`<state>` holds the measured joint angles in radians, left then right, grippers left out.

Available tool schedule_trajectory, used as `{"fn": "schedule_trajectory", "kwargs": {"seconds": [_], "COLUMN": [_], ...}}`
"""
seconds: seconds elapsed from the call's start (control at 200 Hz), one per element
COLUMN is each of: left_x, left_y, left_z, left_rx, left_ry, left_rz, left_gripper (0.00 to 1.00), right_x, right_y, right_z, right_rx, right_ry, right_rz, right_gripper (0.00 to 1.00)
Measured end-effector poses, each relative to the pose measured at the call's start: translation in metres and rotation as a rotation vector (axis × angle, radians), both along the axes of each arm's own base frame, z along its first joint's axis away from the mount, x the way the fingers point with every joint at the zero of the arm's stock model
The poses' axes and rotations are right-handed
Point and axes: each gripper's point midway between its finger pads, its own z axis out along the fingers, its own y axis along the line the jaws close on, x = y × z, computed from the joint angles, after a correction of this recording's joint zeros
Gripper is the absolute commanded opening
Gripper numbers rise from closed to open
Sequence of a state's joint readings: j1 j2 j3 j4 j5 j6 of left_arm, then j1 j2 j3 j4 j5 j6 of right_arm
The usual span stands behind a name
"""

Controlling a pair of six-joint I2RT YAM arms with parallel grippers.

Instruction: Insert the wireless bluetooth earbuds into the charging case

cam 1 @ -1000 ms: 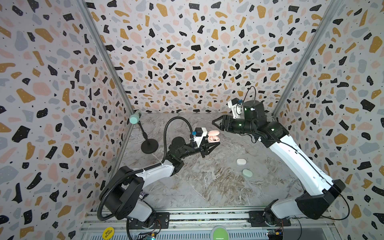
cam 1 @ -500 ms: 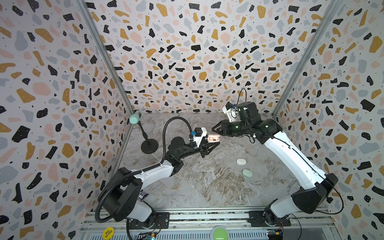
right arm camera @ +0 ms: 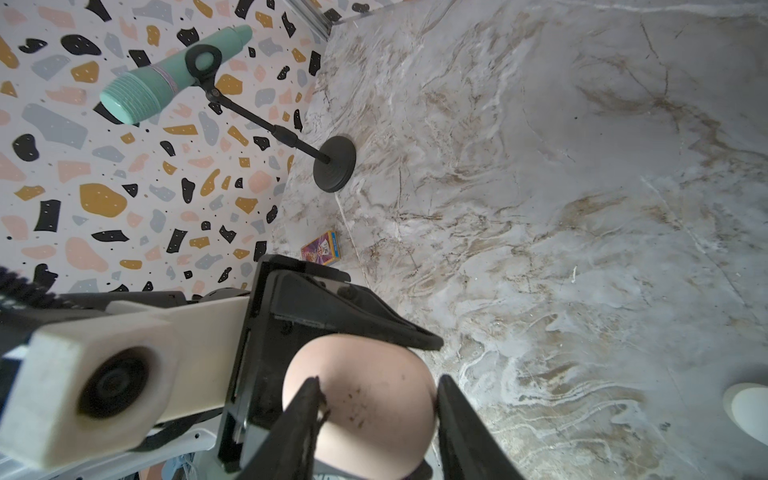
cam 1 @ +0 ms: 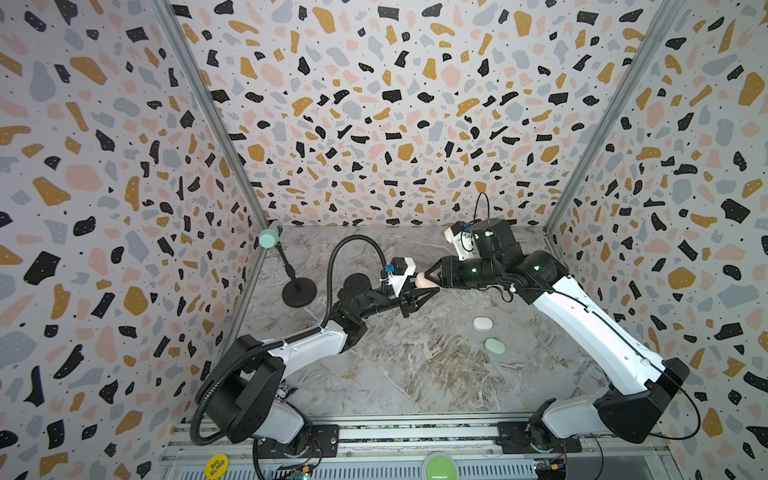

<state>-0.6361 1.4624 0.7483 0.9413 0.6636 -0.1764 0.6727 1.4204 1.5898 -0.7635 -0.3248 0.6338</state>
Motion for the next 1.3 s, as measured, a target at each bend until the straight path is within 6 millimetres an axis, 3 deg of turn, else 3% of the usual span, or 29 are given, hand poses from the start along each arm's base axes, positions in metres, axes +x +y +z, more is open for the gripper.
{"fn": "schedule_trajectory", "kwargs": {"seconds": [0.436,1.302], "left_x": [0.003,0.003], "left_y": [0.001,0.001], "left_z": [-0.003,-0.007], "left_rx": [0.009,0.025], "left_ry": [0.004,0.014], "left_rz": [0.013,0.017], "left_gripper": [0.08,0.08], "right_x": [0.006,0.005], "right_y": [0.010,0.018], "right_z": [-0.003,-0.010], "right_rx": [-0.058,-0.164], "right_ry": [0.042,0.107], "right_rz": [0.007,0.030], "right_gripper": [0.61,0.72]}}
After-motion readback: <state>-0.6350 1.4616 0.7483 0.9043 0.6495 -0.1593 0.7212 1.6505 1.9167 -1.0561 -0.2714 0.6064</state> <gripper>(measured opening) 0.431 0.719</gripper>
